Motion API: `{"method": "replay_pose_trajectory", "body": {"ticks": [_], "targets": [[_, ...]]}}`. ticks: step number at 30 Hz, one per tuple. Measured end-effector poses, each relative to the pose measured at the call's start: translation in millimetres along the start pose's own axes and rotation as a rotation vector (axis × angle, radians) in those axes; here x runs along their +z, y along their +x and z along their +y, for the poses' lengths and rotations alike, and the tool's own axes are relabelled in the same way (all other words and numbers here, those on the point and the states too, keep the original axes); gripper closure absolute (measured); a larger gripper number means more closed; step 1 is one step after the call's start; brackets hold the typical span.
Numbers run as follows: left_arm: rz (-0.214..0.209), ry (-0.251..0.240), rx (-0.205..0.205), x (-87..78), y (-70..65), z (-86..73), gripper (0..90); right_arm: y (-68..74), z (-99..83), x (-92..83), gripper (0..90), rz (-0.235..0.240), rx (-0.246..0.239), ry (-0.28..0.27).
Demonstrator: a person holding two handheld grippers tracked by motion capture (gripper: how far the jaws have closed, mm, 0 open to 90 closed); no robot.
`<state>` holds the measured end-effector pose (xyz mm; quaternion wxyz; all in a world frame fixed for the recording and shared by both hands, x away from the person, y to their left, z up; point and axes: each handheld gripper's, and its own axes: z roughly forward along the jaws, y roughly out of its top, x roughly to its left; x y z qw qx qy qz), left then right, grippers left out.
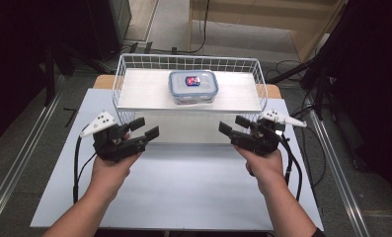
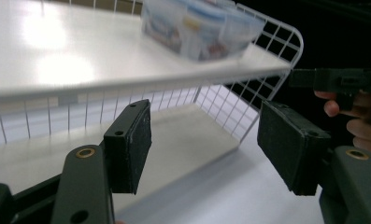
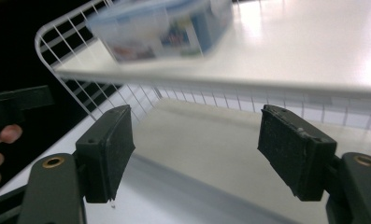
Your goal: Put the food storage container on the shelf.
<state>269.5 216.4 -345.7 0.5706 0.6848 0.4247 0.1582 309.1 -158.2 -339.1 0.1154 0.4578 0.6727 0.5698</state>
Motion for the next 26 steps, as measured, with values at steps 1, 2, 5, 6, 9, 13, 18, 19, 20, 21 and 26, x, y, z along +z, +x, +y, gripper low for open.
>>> {"method": "replay_pose_trajectory", "body": {"ticks": [1,2,5,6,9,13,18,19,20,21,26], "targets": [[0.005,0.006,0.011,-2.2,1.6,-8.7,35.1,-1.3,-7.8,-1.1,26.6,-0.013,-0.011,0.002],[0.009,0.01,0.016,-4.6,3.6,-17.2,35.0,-3.4,-15.4,-1.8,26.5,-0.023,-0.023,0.001],[0.004,0.025,0.021,-11.0,11.6,-41.8,34.2,-9.2,-37.6,-4.4,26.7,-0.047,-0.032,0.006],[0.003,0.034,0.023,-12.4,13.7,-50.0,33.9,-11.0,-44.8,-5.3,26.8,-0.053,-0.041,0.008],[0.033,0.12,0.046,-15.2,18.6,-76.9,31.7,-14.0,-66.5,-9.7,25.7,-0.079,-0.061,0.022],[0.076,0.19,0.066,-28.5,21.0,-110.6,25.9,-16.0,-97.7,-20.2,21.5,-0.121,-0.105,0.04],[0.134,0.25,0.174,-30.6,20.5,-125.7,15.1,-22.9,-141.0,-35.7,13.8,-0.105,-0.111,0.1],[0.143,0.241,0.175,-29.6,20.9,-125.1,14.5,-24.2,-142.7,-35.8,14.3,-0.12,-0.131,0.114],[0.147,0.243,0.16,-27.9,21.5,-124.9,14.0,-25.3,-143.7,-35.7,14.5,-0.139,-0.138,0.106],[0.144,0.257,0.147,-26.0,22.4,-124.6,12.8,-26.8,-143.2,-34.7,14.3,-0.141,-0.126,0.106],[0.147,0.258,0.143,-27.4,23.4,-123.5,10.8,-27.7,-142.7,-28.7,14.5,-0.134,-0.126,0.096]]}}
